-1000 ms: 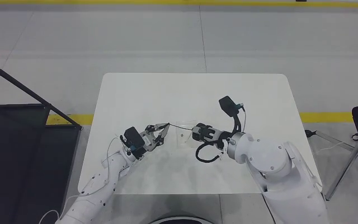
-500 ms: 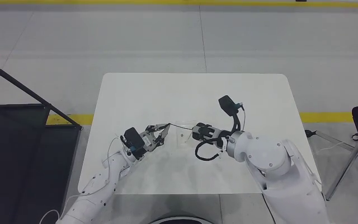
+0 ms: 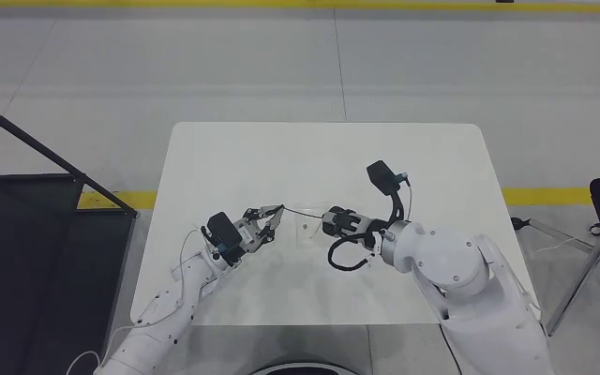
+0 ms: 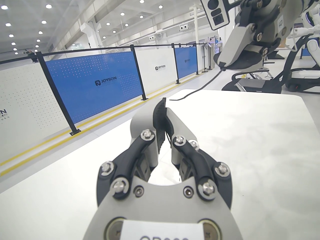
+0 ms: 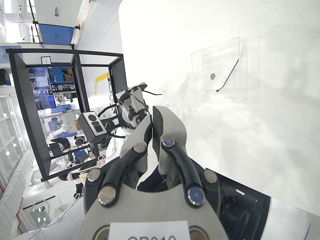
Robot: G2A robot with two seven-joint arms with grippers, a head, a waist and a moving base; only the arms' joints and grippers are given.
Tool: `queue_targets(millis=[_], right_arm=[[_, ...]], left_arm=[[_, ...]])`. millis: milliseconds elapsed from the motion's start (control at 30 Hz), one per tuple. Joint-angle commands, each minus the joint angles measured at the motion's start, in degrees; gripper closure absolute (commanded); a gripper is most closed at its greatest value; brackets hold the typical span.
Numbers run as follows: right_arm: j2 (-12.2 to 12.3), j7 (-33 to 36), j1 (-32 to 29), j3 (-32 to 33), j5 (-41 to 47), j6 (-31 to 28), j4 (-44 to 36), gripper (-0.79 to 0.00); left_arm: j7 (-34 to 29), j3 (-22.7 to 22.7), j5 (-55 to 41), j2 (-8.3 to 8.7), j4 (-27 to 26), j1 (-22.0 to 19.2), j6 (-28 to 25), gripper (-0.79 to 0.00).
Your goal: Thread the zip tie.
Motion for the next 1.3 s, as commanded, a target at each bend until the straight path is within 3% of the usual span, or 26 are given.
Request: queue_targets(millis=[0,1267], right_arm=[[0.02,-0.12,0.01,0.01,0.17,0.03,-0.01,0.000],[0.32,-1.38,1.96,-1.52,2.21,1.08,1.17,0.000]], left_arm=[[0.06,-0.01,0.05,-0.01,0.01,0.02,0.01,0.000],[0.30,-0.05,0.70,-0.09,0.17,0.01,-0.45,0.000]])
